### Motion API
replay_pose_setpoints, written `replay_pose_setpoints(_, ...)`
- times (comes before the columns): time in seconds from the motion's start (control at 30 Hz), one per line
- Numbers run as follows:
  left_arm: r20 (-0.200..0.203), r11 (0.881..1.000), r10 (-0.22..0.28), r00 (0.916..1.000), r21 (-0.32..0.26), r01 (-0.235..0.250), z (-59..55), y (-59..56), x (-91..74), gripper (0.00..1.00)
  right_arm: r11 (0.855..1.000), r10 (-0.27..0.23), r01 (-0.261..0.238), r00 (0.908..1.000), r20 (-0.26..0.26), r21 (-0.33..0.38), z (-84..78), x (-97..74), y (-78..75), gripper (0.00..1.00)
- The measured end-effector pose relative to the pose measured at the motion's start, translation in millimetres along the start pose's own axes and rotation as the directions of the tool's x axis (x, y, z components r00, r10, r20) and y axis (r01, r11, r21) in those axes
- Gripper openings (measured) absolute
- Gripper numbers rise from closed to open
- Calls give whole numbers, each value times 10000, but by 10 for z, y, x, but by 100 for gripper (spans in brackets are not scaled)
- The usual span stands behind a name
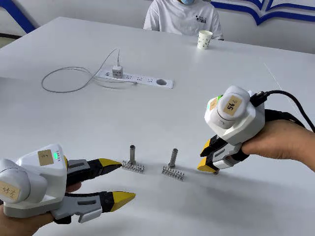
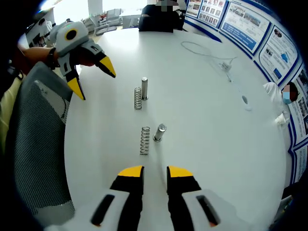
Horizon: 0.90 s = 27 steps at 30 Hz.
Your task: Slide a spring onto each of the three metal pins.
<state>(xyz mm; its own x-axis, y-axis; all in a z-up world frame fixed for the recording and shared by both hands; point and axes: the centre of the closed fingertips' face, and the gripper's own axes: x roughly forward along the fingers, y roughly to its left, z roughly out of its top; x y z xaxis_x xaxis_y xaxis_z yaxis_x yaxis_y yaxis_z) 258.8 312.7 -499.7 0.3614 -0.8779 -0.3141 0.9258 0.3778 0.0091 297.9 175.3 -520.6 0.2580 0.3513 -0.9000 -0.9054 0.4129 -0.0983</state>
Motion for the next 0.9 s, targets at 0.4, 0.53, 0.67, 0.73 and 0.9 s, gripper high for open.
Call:
replay_pose_setpoints(0.4, 37, 10000, 10, 10000, 13, -10, 9, -5, -8, 42, 9992, 389, -390, 9992, 62, 125, 64, 227, 138, 18)
replay_pose_setpoints(0.53, 39, 10000, 9, 10000, 7, -9, 9, -5, -3, 42, 9987, 469, -470, 9989, 45, 198, 60, 304, 154, 17)
replay_pose_setpoints(0.67, 24, 10000, 5, 10000, -12, -5, 2, -5, 2, 42, 9985, 486, -487, 9988, 44, 253, 60, 373, 161, 17)
replay_pose_setpoints(0.73, 4, 10000, 3, 10000, -11, -3, -3, -8, 5, 42, 9983, 509, -510, 9987, 41, 268, 63, 399, 169, 16)
replay_pose_setpoints(0.9, -11, 10000, 21, 10000, -36, -21, 0, -17, 8, 42, 9984, 500, -499, 9987, -47, 248, 55, 469, 161, 15)
